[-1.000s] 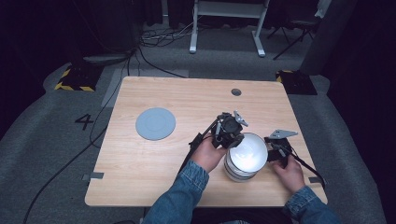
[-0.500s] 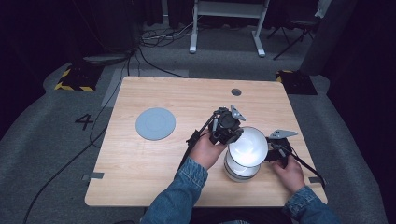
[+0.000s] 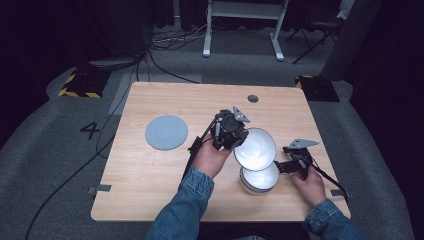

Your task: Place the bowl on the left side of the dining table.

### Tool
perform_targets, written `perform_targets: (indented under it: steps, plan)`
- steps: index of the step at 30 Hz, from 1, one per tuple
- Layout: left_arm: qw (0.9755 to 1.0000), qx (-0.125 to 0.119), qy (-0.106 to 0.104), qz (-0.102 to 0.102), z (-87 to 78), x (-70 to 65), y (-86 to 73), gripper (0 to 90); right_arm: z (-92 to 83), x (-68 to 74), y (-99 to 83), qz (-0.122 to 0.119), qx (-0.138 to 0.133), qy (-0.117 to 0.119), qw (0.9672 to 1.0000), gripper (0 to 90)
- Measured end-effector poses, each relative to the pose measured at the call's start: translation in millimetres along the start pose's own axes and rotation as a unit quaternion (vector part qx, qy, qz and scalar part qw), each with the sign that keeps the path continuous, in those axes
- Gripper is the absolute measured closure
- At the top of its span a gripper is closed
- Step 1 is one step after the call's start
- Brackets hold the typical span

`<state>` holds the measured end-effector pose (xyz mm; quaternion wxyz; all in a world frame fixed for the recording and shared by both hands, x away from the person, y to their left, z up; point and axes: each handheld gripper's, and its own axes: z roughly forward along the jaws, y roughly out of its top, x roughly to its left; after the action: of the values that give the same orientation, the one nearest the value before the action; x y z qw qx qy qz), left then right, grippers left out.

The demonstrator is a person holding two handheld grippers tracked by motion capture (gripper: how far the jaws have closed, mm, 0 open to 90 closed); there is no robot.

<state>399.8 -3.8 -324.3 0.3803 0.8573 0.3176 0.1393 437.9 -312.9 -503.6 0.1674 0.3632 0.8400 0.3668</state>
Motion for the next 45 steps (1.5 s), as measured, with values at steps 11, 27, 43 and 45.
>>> perform_targets:
  steps: [11, 27, 43, 45]
  plan:
    - [0.9983, 0.000, 0.047, -0.034, -21.6, 29.6, -6.2, 80.8, 0.3, -1.2, -0.1, -0.007, 0.002, -0.003, 1.0000, 14.2]
    - [0.9937, -0.007, 0.071, -0.087, -27.9, 68.6, -8.2, 80.9, 0.3, -1.1, -0.2, -0.006, 0.002, -0.003, 1.0000, 14.2]
    - [0.9861, 0.000, 0.095, -0.136, -37.0, 120.4, -17.9, 80.9, 0.3, -0.8, -0.1, -0.005, 0.001, -0.003, 1.0000, 14.2]
    - [0.9849, 0.003, 0.100, -0.141, -38.2, 126.4, -18.4, 80.8, 0.3, -0.7, -0.1, -0.004, 0.001, -0.003, 1.0000, 14.2]
